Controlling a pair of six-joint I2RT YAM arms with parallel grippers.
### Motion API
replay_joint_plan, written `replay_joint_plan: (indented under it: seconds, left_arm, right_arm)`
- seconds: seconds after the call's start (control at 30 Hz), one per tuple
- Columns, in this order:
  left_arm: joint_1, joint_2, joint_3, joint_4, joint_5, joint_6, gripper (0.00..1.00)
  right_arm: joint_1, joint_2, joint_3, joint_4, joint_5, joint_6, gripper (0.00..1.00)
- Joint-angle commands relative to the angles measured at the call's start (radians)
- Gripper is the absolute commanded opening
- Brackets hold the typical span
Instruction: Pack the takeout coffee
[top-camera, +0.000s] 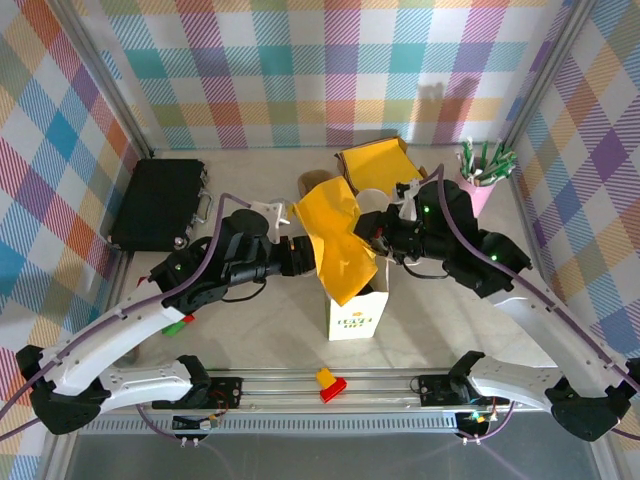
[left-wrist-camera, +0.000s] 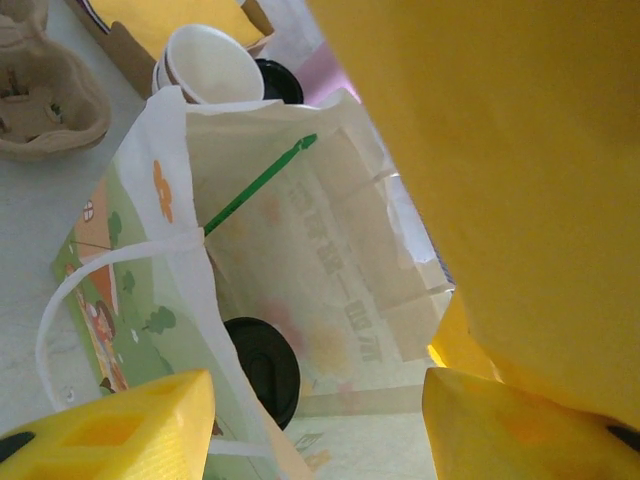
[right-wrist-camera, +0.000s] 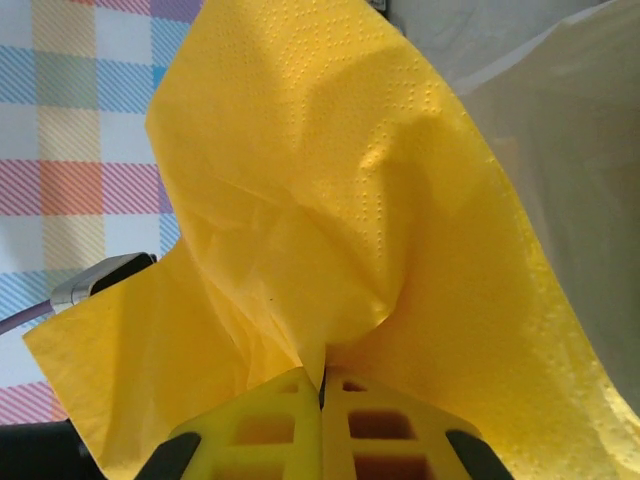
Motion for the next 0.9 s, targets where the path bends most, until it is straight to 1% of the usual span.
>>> replay_joint_plan:
  seconds: [0.0, 0.3, 0.57, 0.7, 0.87]
  left_arm:
    - [-0.009, 0.015, -0.018, 0.046, 0.0, -0.005, 0.57]
    - [-0.008, 0.047, -0.034, 0.046, -0.02, 0.012, 0.57]
    - [-0.008, 0.071, -0.043, 0.037, -0.027, 0.023, 0.52]
    - [-0.008, 0.074, -0.049, 0.025, -0.039, 0.029, 0.47]
    - [-0.008, 0.076, -0.054, 0.01, -0.05, 0.036, 0.4]
  right_arm:
    - [0.022, 0.0, -0.01, -0.01, 0.081, -0.032, 0.0]
    - [0.053, 0.049, -0.001, -0.106, 0.196, -0.104, 0.0]
    - [0.107, 0.11, 0.033, -0.202, 0.33, -0.158, 0.0]
    - [0.147, 0.152, 0.076, -0.28, 0.431, -0.187, 0.0]
    - [0.183, 0.21, 0.129, -0.361, 0.523, -0.209, 0.0]
